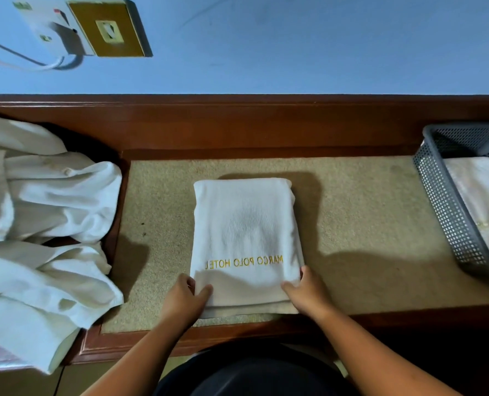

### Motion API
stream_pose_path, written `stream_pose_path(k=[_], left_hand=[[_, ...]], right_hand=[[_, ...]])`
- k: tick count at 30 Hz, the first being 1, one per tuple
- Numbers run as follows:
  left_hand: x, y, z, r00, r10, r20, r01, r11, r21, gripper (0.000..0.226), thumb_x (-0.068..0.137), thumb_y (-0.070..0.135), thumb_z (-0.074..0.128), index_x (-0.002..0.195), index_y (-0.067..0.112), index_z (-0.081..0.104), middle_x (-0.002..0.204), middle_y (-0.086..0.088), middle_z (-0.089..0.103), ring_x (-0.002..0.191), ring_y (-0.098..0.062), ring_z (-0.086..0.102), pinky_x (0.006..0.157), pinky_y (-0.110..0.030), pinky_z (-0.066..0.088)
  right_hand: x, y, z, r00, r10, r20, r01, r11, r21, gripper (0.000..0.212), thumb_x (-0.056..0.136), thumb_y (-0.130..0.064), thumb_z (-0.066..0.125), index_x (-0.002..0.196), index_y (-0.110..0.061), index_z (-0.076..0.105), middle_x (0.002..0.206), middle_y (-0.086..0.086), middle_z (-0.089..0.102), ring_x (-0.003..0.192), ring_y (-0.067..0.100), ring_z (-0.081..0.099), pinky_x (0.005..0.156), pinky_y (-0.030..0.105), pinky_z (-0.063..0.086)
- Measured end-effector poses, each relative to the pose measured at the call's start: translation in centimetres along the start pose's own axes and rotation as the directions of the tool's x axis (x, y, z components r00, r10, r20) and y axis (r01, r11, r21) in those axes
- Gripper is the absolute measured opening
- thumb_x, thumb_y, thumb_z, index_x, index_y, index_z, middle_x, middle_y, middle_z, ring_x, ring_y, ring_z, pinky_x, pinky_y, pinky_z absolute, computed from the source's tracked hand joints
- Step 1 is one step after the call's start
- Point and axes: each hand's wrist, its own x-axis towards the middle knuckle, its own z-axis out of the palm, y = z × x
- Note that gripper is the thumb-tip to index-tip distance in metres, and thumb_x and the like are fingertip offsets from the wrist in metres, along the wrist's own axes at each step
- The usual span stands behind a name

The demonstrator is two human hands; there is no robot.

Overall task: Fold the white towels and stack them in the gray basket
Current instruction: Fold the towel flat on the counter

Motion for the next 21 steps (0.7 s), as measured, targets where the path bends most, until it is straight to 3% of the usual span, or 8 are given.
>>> stream_pose_path(k=[3, 5, 8, 11, 13, 16, 21], left_hand=[[0.6, -0.1, 0.5, 0.996, -0.009, -0.089, 0.002, 0.996, -0.084, 0.048, 0.082, 0.049, 0.075, 0.11, 0.018, 0.05, 0.107, -0.001, 0.055, 0.092, -0.021, 0.06, 0.079, -0.037, 0.05], [1.2, -0.1, 0.8, 0.998, -0.061, -0.011, 0.058, 0.986, -0.159, 0.059, 0.079, 0.054, 0.077, 0.117, 0.018, 0.052, 0.111, 0.0, 0.059, 0.097, -0.021, 0.063, 0.081, -0.038, 0.052], [1.9, 1.0, -0.4, 0.967, -0.084, 0.241, 0.178, 0.897, -0.404, 0.074, 0.06, 0.06, 0.082, 0.113, 0.012, 0.063, 0.102, -0.005, 0.074, 0.092, -0.027, 0.071, 0.081, -0.045, 0.06], [1.2, 3.3, -2.3, 0.908, 0.035, 0.417, 0.27, 0.712, -0.649, 0.064, 0.066, 0.032, 0.082, 0.121, 0.004, 0.065, 0.104, -0.016, 0.076, 0.1, -0.038, 0.071, 0.088, -0.051, 0.059], [0.1, 5.0, -3.6, 0.886, 0.09, 0.454, 0.306, 0.621, -0.721, 0.06, 0.07, 0.02, 0.076, 0.125, 0.001, 0.063, 0.111, -0.021, 0.074, 0.104, -0.043, 0.069, 0.089, -0.05, 0.057], [-1.6, 7.4, -5.3, 0.86, 0.196, 0.47, 0.312, 0.528, -0.79, 0.061, 0.069, 0.018, 0.068, 0.128, 0.003, 0.062, 0.117, -0.025, 0.07, 0.097, -0.042, 0.071, 0.077, -0.049, 0.06], [-4.8, 13.0, -6.9, 0.794, 0.384, 0.472, 0.266, 0.479, -0.837, 0.054, 0.078, 0.011, 0.066, 0.131, 0.001, 0.059, 0.121, -0.028, 0.068, 0.098, -0.04, 0.072, 0.07, -0.043, 0.062]], right_hand=[[0.3, 0.2, 0.1, 0.994, 0.032, -0.107, -0.024, 0.997, 0.073, 0.08, 0.08, -0.045, 0.076, 0.143, -0.011, 0.041, 0.14, 0.015, 0.043, 0.128, 0.03, 0.046, 0.106, 0.036, 0.038], [0.7, 0.0, -0.1, 0.997, 0.071, -0.027, -0.066, 0.985, 0.158, 0.089, 0.077, -0.046, 0.08, 0.146, -0.008, 0.038, 0.139, 0.013, 0.049, 0.127, 0.028, 0.05, 0.103, 0.034, 0.042], [1.2, -0.9, -0.3, 0.996, 0.045, 0.083, -0.07, 0.944, 0.321, 0.06, 0.077, -0.03, 0.084, 0.125, -0.011, 0.054, 0.114, 0.002, 0.067, 0.102, 0.019, 0.064, 0.085, 0.029, 0.049], [1.3, -2.6, -1.7, 0.988, -0.012, 0.157, -0.067, 0.871, 0.486, 0.055, 0.065, -0.025, 0.074, 0.118, -0.014, 0.065, 0.101, 0.0, 0.075, 0.095, 0.022, 0.071, 0.083, 0.035, 0.057], [0.7, -3.8, -3.6, 0.977, -0.065, 0.202, -0.077, 0.777, 0.624, 0.056, 0.062, -0.02, 0.066, 0.118, -0.014, 0.067, 0.098, 0.004, 0.077, 0.094, 0.026, 0.073, 0.082, 0.041, 0.058], [-0.3, -4.7, -7.5, 0.961, -0.116, 0.25, -0.116, 0.652, 0.749, 0.036, 0.081, -0.004, 0.059, 0.115, -0.016, 0.067, 0.103, 0.015, 0.075, 0.096, 0.033, 0.071, 0.079, 0.044, 0.058], [-1.7, -4.1, -14.5, 0.958, -0.178, 0.224, -0.076, 0.596, 0.799, 0.029, 0.087, -0.002, 0.055, 0.112, -0.011, 0.067, 0.096, 0.019, 0.071, 0.088, 0.035, 0.069, 0.071, 0.041, 0.056]])
